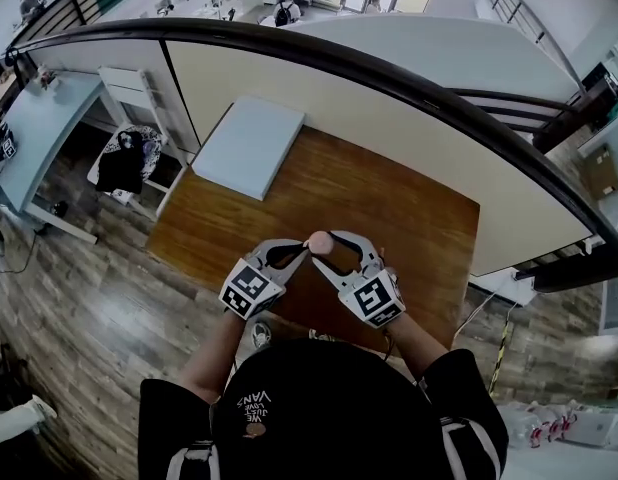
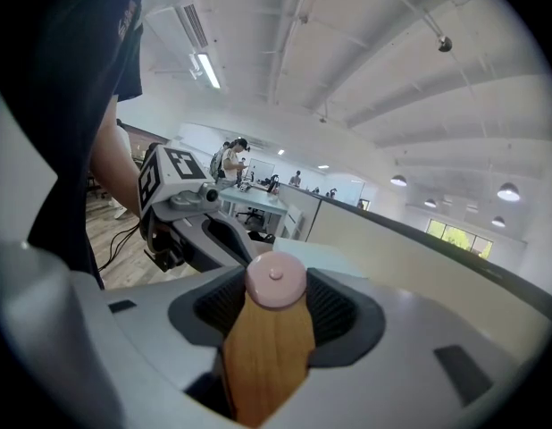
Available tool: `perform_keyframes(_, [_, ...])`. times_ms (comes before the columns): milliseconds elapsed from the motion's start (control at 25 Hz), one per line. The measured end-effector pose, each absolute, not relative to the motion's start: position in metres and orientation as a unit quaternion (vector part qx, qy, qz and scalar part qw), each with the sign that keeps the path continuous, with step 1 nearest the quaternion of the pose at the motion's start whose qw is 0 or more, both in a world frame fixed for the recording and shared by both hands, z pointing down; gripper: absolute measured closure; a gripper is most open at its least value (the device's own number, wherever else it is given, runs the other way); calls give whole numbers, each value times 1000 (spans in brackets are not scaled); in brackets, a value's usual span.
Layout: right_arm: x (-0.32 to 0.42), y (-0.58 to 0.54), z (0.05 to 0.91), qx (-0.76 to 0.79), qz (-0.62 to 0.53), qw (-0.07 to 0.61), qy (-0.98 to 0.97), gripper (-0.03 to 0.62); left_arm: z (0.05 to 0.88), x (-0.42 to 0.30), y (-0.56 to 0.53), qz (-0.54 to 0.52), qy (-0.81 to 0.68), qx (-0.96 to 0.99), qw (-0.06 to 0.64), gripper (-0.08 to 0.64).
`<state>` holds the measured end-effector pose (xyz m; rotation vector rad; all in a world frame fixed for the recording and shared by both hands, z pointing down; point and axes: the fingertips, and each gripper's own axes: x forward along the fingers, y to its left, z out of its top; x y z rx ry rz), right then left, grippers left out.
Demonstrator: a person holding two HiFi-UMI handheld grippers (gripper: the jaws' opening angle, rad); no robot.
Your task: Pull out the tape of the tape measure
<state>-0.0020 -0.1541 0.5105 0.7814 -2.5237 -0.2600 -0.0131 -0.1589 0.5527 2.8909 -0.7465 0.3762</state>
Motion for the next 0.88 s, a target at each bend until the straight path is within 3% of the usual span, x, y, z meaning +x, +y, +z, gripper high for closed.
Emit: perform_keyframes(880, [26,-200,512,340,-101,268,-896,380,549,-32,-136,123,-220,961,114,543])
